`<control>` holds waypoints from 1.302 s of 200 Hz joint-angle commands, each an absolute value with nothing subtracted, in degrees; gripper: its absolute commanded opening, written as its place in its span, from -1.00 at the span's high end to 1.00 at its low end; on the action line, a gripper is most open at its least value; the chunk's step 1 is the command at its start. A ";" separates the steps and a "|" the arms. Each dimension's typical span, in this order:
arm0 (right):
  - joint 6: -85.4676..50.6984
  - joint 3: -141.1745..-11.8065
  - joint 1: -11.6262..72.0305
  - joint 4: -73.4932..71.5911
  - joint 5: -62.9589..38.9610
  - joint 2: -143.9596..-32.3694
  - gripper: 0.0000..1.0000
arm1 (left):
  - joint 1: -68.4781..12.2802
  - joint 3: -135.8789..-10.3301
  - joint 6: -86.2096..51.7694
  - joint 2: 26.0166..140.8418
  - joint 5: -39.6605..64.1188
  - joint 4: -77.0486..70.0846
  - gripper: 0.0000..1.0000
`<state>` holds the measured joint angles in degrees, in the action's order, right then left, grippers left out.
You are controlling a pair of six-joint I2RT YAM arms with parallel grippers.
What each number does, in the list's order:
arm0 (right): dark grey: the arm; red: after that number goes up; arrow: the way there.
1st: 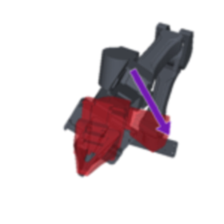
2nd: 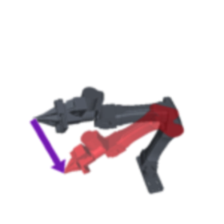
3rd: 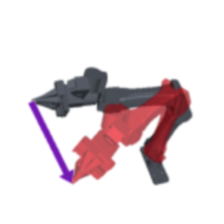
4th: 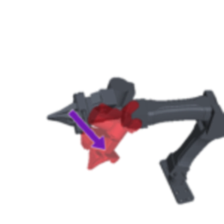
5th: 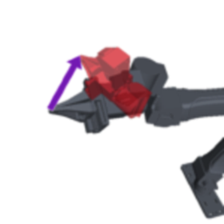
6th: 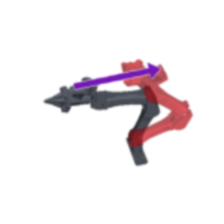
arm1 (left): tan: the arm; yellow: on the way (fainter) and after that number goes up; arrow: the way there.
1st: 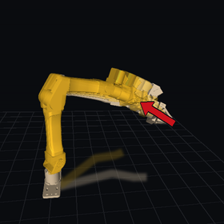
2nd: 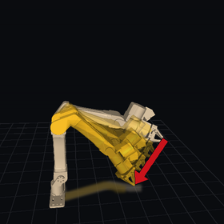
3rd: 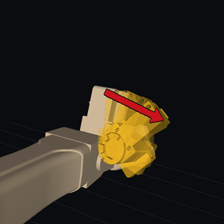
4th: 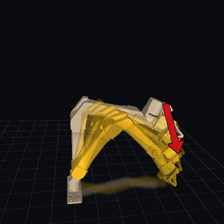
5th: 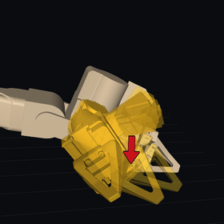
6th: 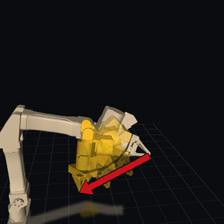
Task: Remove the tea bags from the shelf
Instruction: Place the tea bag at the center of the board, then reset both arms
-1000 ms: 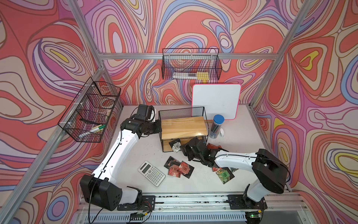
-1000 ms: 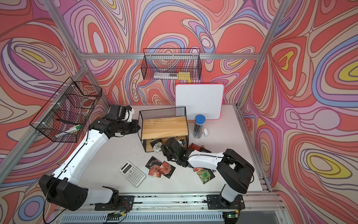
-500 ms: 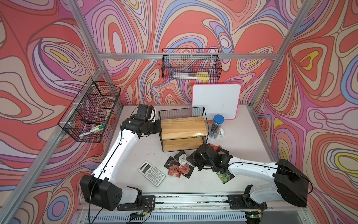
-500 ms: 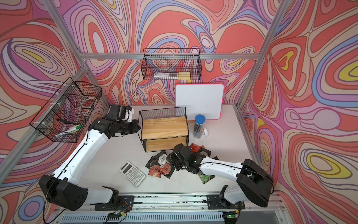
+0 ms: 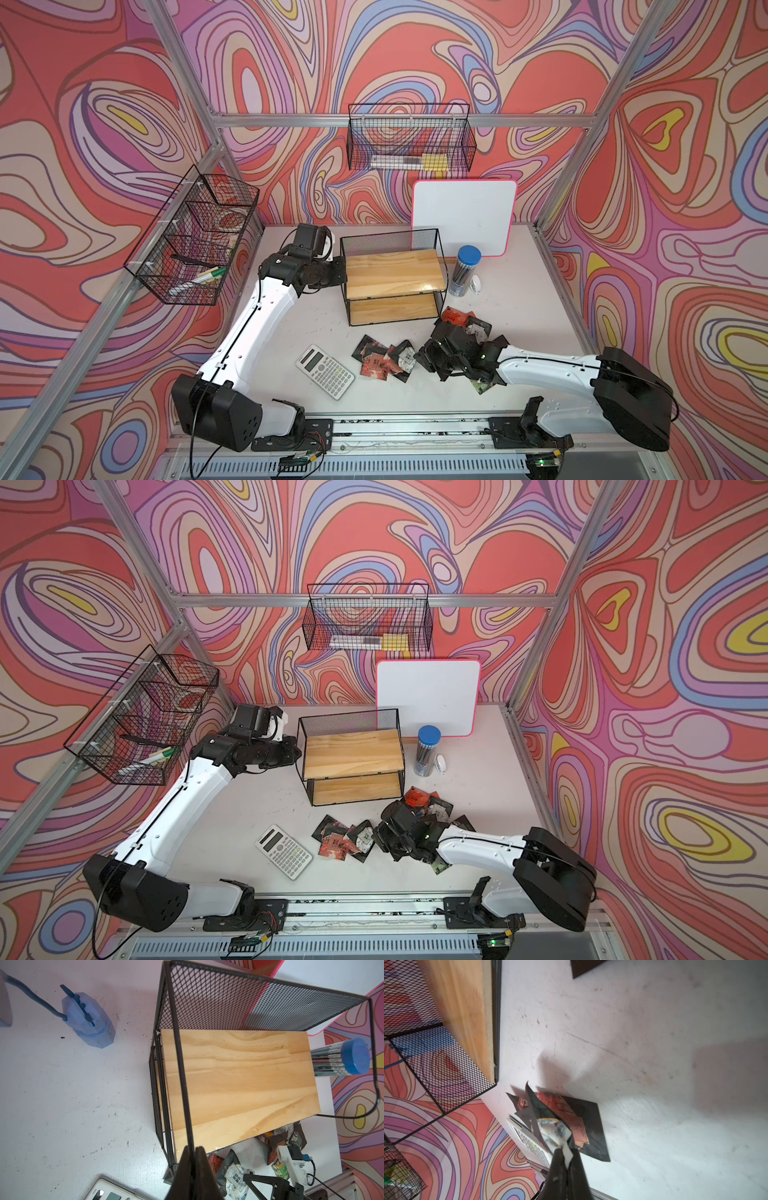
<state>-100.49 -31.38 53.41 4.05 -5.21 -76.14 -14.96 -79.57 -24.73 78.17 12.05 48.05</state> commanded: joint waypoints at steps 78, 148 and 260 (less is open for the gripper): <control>-92.03 -40.59 53.74 29.18 0.18 -71.04 -0.06 | -15.38 -83.32 -26.87 75.82 3.33 55.62 -0.40; -82.03 -50.16 47.24 60.17 13.04 -57.76 -0.45 | -15.38 -76.48 -34.96 62.13 -9.74 57.67 -0.99; -32.26 -53.57 3.98 31.68 22.06 -59.77 -0.96 | -15.38 -55.94 -43.28 52.65 -32.17 62.02 -0.99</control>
